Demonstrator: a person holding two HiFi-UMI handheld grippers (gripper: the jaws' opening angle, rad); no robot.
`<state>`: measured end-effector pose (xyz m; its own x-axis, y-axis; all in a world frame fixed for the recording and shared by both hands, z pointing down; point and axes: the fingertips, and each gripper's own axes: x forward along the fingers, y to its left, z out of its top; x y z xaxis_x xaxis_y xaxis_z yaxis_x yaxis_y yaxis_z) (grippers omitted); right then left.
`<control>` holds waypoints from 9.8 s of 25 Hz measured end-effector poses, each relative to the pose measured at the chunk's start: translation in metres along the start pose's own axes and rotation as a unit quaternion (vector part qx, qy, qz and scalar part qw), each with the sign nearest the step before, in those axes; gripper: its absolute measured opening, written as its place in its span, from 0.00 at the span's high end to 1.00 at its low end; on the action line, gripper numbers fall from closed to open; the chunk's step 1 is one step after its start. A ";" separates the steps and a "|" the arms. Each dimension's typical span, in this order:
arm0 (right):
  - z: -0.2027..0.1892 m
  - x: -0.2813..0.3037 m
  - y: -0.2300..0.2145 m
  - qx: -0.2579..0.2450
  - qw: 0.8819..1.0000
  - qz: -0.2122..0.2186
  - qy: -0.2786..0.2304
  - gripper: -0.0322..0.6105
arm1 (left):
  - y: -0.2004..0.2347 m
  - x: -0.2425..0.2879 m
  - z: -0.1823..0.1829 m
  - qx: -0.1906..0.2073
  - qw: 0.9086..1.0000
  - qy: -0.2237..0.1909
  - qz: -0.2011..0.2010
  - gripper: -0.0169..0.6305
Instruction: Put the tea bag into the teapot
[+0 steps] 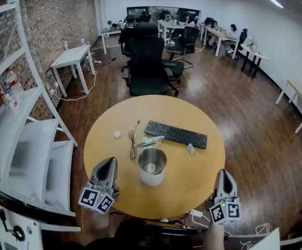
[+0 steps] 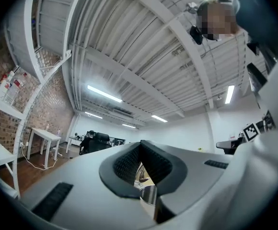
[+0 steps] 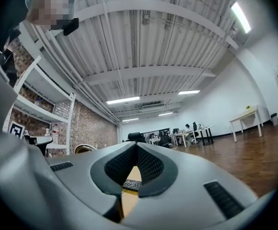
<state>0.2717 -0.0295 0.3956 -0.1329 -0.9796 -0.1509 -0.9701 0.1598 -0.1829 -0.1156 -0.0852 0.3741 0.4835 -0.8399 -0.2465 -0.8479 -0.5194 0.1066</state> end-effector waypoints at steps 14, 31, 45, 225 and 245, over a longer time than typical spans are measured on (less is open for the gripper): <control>-0.014 0.070 -0.008 0.010 0.999 0.029 0.014 0.95 | 0.035 0.009 -0.013 -0.014 0.999 0.008 0.050 0.97; -0.041 0.099 0.008 -0.020 0.999 -0.017 0.046 0.95 | 0.093 0.043 -0.044 -0.034 0.998 0.046 0.021 0.97; -0.140 0.094 -0.008 -0.015 0.983 -0.033 0.179 0.95 | 0.085 0.029 -0.112 -0.051 0.989 0.135 0.025 0.97; -0.142 0.108 0.019 -0.016 0.987 0.051 0.154 0.95 | 0.081 0.026 -0.126 -0.058 0.988 0.141 0.013 0.97; -0.127 0.111 0.019 -0.014 0.990 0.040 0.134 0.95 | 0.093 0.025 -0.114 -0.053 0.991 0.119 0.030 0.97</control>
<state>0.2130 -0.1503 0.4990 -0.2549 -0.9618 0.1002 -0.9591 0.2383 -0.1529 -0.1575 -0.1721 0.4882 0.4815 -0.8764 -0.0035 -0.8552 -0.4707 0.2171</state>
